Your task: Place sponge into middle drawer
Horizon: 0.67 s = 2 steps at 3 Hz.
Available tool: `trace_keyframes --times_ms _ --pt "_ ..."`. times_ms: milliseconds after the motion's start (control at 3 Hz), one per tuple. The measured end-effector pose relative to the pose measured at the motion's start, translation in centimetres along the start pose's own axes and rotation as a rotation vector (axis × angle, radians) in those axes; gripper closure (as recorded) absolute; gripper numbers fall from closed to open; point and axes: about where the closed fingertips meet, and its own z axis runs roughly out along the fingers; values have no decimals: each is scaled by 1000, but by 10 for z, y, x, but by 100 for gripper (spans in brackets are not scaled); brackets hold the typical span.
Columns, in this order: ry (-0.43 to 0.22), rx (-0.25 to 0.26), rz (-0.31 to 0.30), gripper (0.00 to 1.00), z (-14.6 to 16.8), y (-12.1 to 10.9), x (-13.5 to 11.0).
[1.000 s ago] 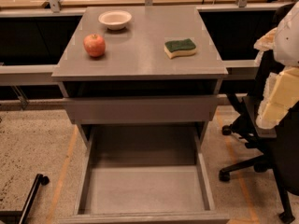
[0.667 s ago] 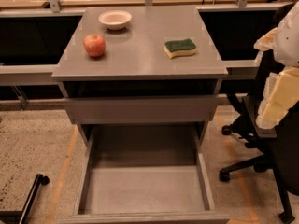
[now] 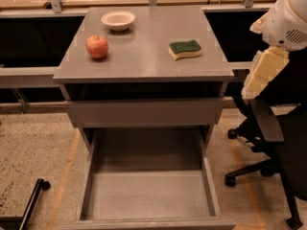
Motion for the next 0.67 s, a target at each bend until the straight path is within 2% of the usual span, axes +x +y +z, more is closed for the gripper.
trace_keyframes --times_ms 333,667 --pt "-6 3 1 0 2 -5 -1" --pt "-44 27 44 0 9 -15 -3"
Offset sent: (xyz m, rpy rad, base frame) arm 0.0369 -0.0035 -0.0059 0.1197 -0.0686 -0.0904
